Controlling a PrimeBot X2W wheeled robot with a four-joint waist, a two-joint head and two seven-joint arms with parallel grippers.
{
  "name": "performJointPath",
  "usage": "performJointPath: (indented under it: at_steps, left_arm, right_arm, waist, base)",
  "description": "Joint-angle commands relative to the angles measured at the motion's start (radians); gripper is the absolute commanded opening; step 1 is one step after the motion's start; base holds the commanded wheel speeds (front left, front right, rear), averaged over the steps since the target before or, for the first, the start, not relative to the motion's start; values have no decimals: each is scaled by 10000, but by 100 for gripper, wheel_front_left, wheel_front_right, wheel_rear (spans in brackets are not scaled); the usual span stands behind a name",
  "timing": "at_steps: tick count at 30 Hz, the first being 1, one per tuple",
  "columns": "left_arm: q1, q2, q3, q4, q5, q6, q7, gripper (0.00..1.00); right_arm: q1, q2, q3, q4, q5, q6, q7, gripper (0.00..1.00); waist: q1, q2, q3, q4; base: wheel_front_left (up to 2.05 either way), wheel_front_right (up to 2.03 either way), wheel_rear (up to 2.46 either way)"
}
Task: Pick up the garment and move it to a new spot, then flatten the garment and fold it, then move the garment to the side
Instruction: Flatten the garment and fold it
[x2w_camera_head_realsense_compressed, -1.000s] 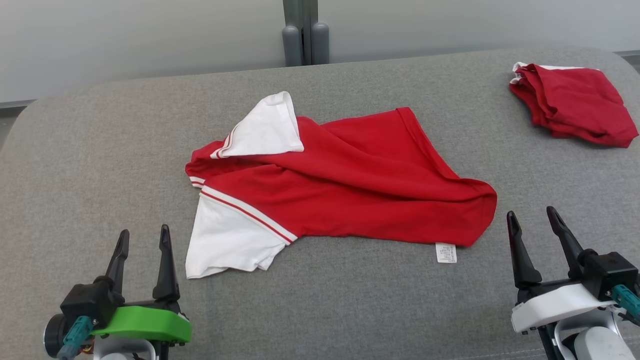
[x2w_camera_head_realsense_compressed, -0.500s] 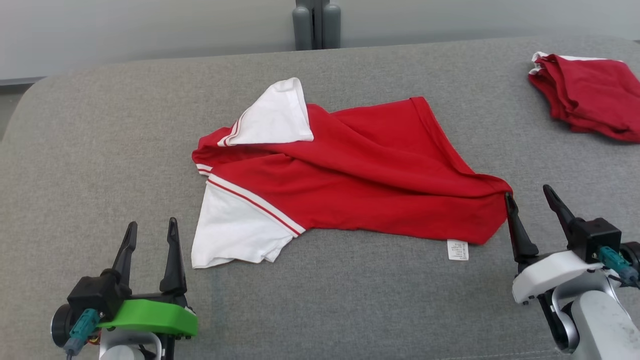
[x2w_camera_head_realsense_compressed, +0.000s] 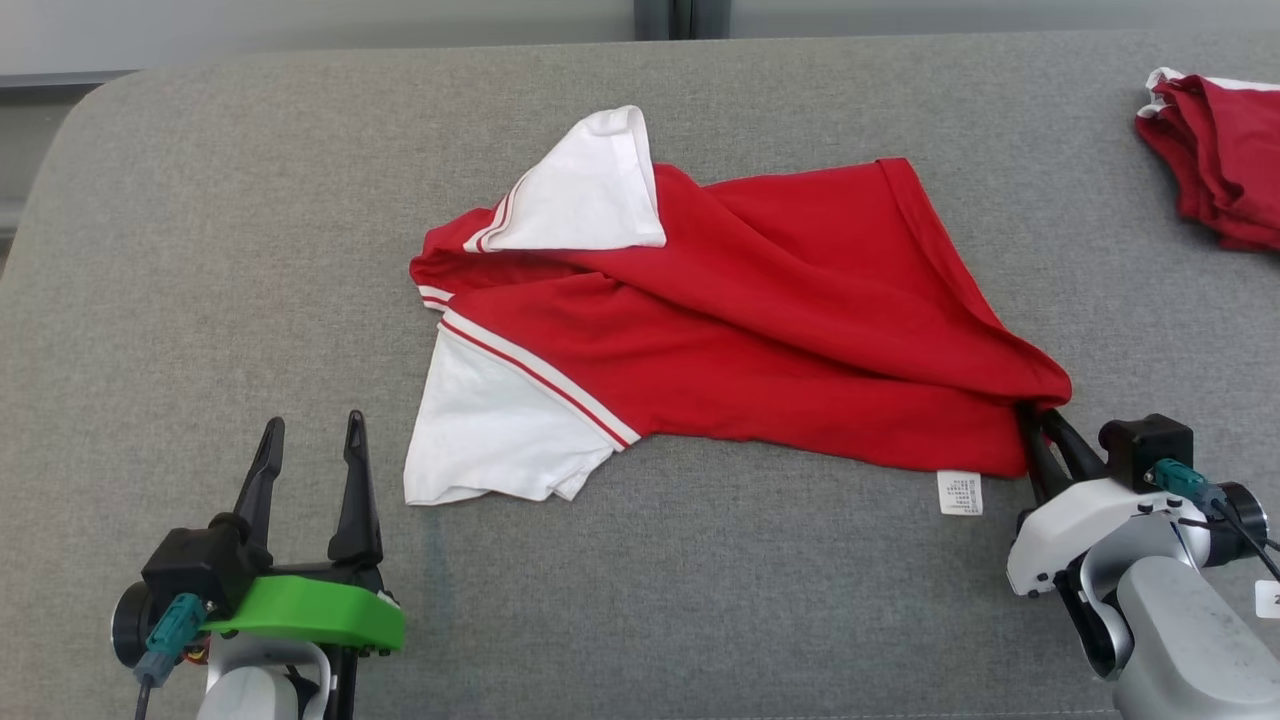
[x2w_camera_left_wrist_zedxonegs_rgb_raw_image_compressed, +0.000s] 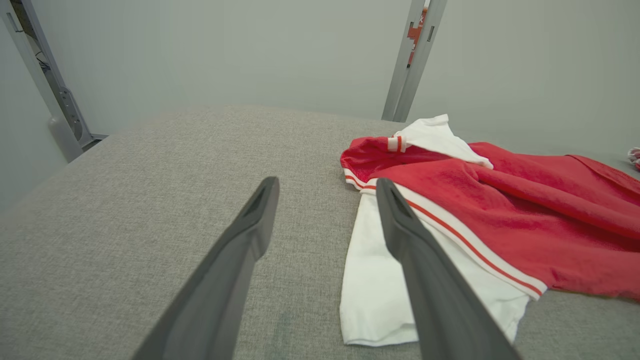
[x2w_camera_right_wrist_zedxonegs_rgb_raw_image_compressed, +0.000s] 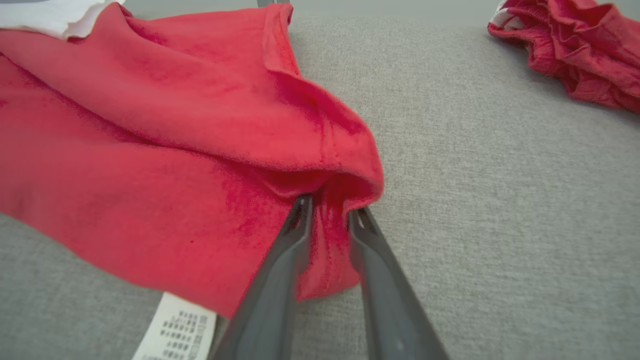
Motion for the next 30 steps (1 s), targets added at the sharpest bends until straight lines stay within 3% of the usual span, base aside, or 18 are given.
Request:
performJointPath:
  at_steps: [1, 20, 25, 30]
  left_arm:
    - [-119, 16, 10, 32, 27, -31, 1, 100]
    - [438, 8, 140, -40, 39, -32, 1, 100]
    - [311, 8, 8, -32, 29, -32, 1, 100]
    - [82, 7, -96, 7, -6, -32, 1, 100]
  right_arm:
    - [-76, -65, 69, -85, 136, -13, -39, 0]
    - [3568, -317, -280, -5184, 494, -13, 396, 0]
    - [3355, -340, -289, -5432, 402, -13, 639, 0]
    - [2485, -408, -230, -4899, 256, -13, 775, 0]
  waist:
    - [0, -1, -62, -65]
    - [0, -1, -659, -703]
    - [0, -1, -538, -605]
    - [0, -1, -315, -348]
  base:
    - [0, 0, 0]
    - [0, 0, 0]
    - [0, 0, 0]
    - [0, 0, 0]
